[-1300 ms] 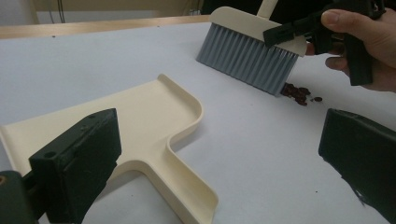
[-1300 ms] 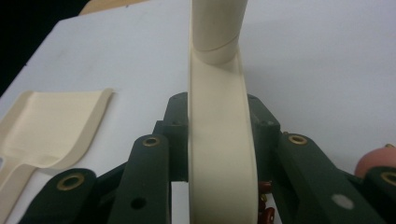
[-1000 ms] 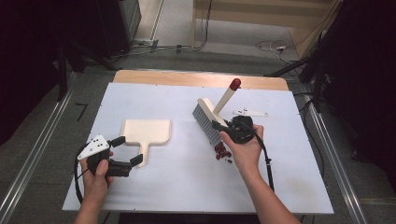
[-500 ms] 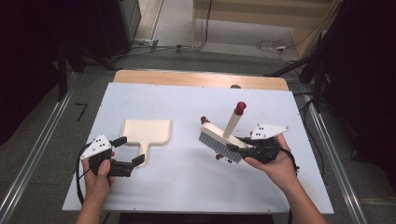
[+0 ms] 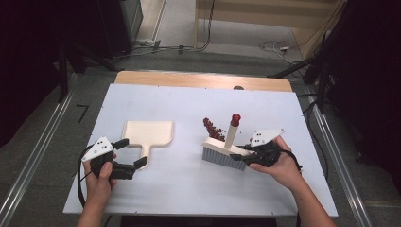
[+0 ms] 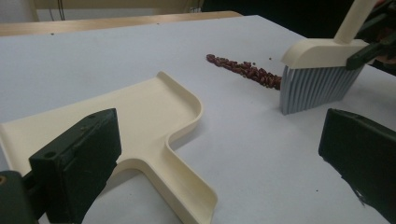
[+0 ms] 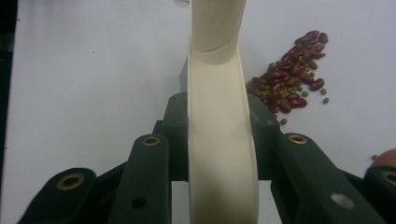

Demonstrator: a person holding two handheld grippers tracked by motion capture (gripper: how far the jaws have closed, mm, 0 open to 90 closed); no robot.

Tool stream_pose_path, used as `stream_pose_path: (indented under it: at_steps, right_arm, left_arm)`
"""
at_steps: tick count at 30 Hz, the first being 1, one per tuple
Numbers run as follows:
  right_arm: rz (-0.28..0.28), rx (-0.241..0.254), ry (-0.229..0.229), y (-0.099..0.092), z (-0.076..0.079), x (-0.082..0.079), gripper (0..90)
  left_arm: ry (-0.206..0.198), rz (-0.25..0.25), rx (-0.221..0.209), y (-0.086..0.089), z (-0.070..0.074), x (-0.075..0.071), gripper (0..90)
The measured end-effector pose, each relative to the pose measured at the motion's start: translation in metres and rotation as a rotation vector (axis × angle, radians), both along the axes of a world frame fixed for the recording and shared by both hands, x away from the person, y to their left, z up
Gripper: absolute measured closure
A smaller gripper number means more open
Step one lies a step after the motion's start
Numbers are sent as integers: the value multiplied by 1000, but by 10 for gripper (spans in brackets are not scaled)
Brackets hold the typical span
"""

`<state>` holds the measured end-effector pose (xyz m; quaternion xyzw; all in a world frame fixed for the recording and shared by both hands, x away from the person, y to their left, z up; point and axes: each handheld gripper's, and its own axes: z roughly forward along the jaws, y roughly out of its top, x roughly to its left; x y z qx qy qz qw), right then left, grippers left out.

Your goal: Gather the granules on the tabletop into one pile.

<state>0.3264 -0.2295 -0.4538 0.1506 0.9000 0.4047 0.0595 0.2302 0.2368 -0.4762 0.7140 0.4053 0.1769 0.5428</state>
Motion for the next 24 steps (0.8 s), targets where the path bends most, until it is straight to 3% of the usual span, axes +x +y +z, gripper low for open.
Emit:
stream_pose_path:
  at_steps: [13, 24]
  right_arm:
    - [-16, -4, -8, 10, 0, 44, 654]
    - [-36, -1, -10, 17, 1, 61, 654]
  left_arm:
    - [-1, -2, -1, 0, 0, 0, 0]
    - [-2, -2, -6, 0, 0, 0, 0]
